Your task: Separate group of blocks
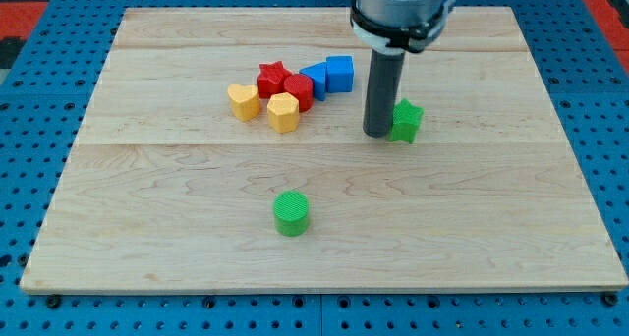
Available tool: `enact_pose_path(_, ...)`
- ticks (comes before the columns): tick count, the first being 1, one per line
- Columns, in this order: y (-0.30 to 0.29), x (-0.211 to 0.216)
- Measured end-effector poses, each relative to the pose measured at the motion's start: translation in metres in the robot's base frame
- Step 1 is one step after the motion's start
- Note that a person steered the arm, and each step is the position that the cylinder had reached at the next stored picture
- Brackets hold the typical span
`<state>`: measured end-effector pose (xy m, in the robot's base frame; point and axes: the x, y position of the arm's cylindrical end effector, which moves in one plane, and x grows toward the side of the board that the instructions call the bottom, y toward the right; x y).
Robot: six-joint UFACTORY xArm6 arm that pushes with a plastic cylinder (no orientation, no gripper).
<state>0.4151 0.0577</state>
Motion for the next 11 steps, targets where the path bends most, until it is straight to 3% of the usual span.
enact_pose_path(2, -0.097, -0.02)
enact_pose_path(3, -0.108, -0.073)
enact_pose_path(5, -0.108, -0.092)
enact_pose_path(6, -0.074, -0.129)
enact_pose_path(7, -0.076, -0.115)
enact_pose_path(9, -0.131, -0.023)
enact_pose_path(10, -0.147, -0.055)
enact_pose_path(11, -0.101, -0.091)
